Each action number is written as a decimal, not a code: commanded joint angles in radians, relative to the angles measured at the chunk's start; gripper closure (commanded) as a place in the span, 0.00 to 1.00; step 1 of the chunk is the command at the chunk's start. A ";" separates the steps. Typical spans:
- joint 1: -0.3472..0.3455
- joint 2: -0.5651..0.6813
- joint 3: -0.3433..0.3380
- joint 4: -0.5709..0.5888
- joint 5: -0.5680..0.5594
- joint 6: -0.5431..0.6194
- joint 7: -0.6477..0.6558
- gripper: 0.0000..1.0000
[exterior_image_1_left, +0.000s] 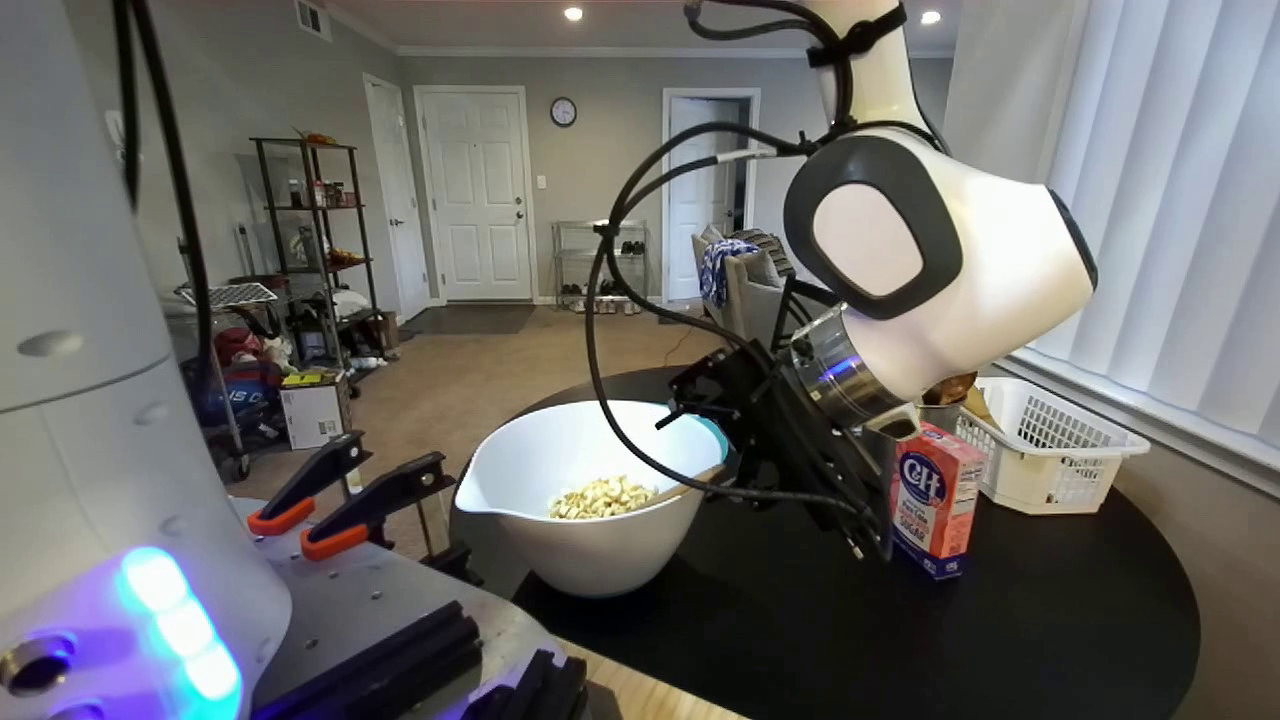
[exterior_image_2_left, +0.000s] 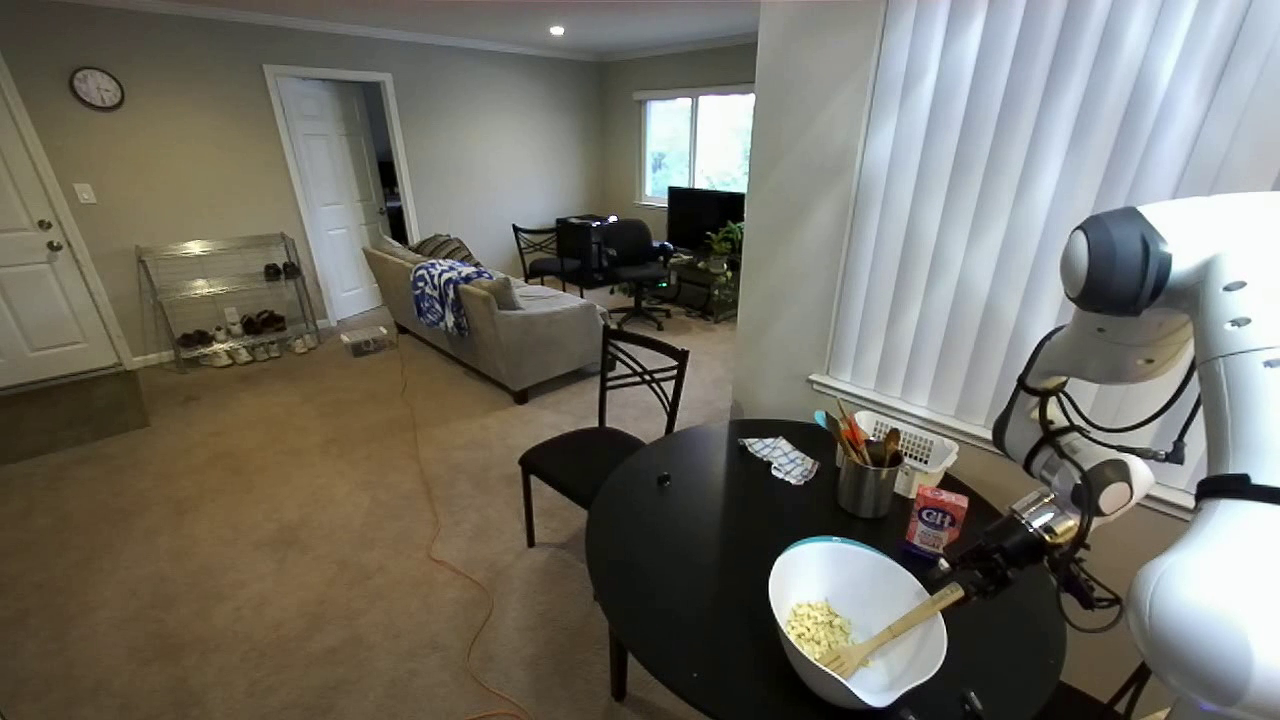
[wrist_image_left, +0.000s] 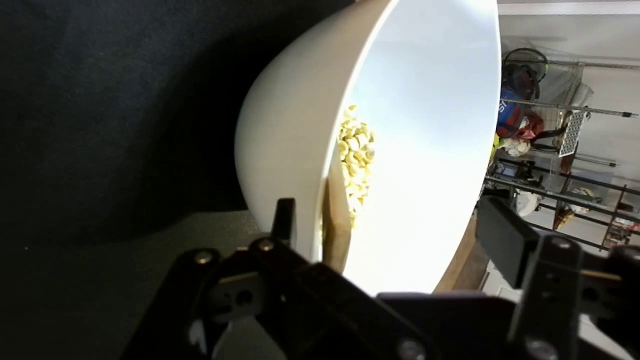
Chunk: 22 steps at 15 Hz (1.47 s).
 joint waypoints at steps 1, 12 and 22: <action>-0.009 0.008 0.009 0.004 -0.001 0.006 0.008 0.40; 0.001 0.006 0.022 -0.002 0.006 0.015 0.012 0.96; 0.023 -0.152 -0.022 -0.093 -0.026 0.089 0.005 0.94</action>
